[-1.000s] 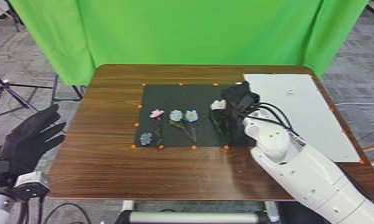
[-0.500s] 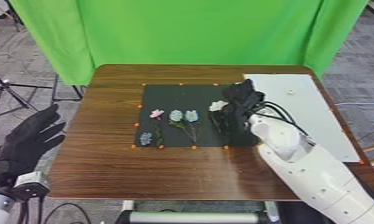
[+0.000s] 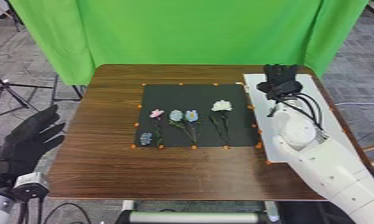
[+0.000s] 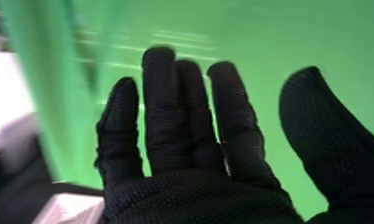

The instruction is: Arrange flowers

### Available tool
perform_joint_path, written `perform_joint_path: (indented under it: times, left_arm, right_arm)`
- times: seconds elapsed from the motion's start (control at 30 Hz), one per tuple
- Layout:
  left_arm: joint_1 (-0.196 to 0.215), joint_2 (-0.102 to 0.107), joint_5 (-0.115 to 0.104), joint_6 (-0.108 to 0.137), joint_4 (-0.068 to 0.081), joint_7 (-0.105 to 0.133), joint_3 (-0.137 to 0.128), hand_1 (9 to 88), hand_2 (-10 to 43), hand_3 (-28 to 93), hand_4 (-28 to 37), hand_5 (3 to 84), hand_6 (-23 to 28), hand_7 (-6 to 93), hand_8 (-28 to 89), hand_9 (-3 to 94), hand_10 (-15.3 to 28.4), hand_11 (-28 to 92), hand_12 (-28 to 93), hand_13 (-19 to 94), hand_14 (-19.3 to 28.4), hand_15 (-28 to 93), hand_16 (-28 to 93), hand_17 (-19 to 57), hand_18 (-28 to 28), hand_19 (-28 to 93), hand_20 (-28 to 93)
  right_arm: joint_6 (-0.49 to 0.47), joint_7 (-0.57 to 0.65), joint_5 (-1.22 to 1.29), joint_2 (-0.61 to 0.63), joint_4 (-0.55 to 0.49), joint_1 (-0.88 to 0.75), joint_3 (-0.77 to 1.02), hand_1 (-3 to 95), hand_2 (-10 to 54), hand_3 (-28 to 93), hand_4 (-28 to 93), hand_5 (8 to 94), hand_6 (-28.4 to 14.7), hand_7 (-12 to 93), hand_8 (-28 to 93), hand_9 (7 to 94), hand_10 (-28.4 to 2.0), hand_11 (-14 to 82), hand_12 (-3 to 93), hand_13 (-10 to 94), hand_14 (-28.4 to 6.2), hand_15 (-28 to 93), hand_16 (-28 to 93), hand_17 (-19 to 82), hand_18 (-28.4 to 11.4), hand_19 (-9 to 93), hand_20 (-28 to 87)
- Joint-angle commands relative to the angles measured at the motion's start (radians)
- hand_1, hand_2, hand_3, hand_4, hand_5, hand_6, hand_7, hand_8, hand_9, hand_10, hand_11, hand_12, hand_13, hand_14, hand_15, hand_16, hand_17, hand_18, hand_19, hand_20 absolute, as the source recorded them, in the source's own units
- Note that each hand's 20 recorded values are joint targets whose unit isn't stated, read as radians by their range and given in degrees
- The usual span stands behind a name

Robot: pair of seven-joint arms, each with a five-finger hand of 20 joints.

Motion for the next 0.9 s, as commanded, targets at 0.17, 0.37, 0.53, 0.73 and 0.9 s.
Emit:
perform_joint_path:
  times: [0.17,0.37,0.53,0.73,0.9]
  left_arm:
    - [0.005,-0.005,0.001,-0.002,-0.003,-0.005,-0.001,20.4,0.4,70,-28.3,21.2,0.7,21.7,-11,18.1,9.2,13,19,15,11.6,16,7,-11.0,18.4,37,9]
    - [0.003,0.002,-0.001,-0.004,0.000,0.000,0.003,20.5,0.6,70,-28.3,21.2,0.7,21.6,-11,18.1,9.2,13,19,15,11.5,17,7,-11.0,18.4,37,9]
    - [0.002,0.006,-0.003,-0.003,0.002,0.001,0.004,20.7,0.6,70,-28.3,21.1,0.6,21.8,-11,18.1,9.2,13,19,15,11.5,16,7,-11.0,18.4,37,9]
    - [0.002,0.008,-0.005,-0.004,0.002,-0.005,0.002,20.7,0.5,70,-28.3,21.2,0.7,21.7,-11,18.1,9.2,13,18,15,11.5,16,7,-11.0,18.4,37,9]
    - [0.002,0.008,-0.004,-0.008,0.003,-0.005,0.001,20.7,0.6,70,-28.3,21.2,0.7,21.7,-11,18.1,9.1,13,19,15,11.5,16,7,-11.0,18.4,37,9]
  right_arm:
    - [-0.430,-0.002,0.114,-0.006,0.053,0.027,0.131,19.1,4.4,91,-19,22.6,-8.4,20,-8,23.9,-16.1,8.1,26.9,26,-13.9,7,30,8,-18.3,51,28]
    - [-0.494,-0.138,0.126,-0.022,0.116,0.019,0.204,21.0,4.3,92,-18,18.1,-10.0,17,-6,18.8,-15.5,2.6,26.7,22,-11.8,-1,29,8,-16.4,49,26]
    - [-0.467,-0.122,0.107,-0.017,0.150,0.025,0.193,21.6,5.1,93,-20,18.1,-9.4,19,-8,20.8,-13.7,5.4,25.3,27,-7.2,2,27,9,-14.9,49,23]
    - [-0.409,-0.119,0.139,-0.012,0.163,0.032,0.171,29.1,1.1,91,-24,37.4,-5.1,33,-17,44.0,-11.0,23.2,19.7,55,-5.9,26,16,20,-13.3,64,23]
    - [-0.300,-0.118,0.131,0.001,0.146,0.008,0.152,46.7,-7.1,84,-28,49.7,-1.0,51,-6,63.4,-7.8,25.1,37.2,73,0.1,31,34,32,-14.0,73,32]
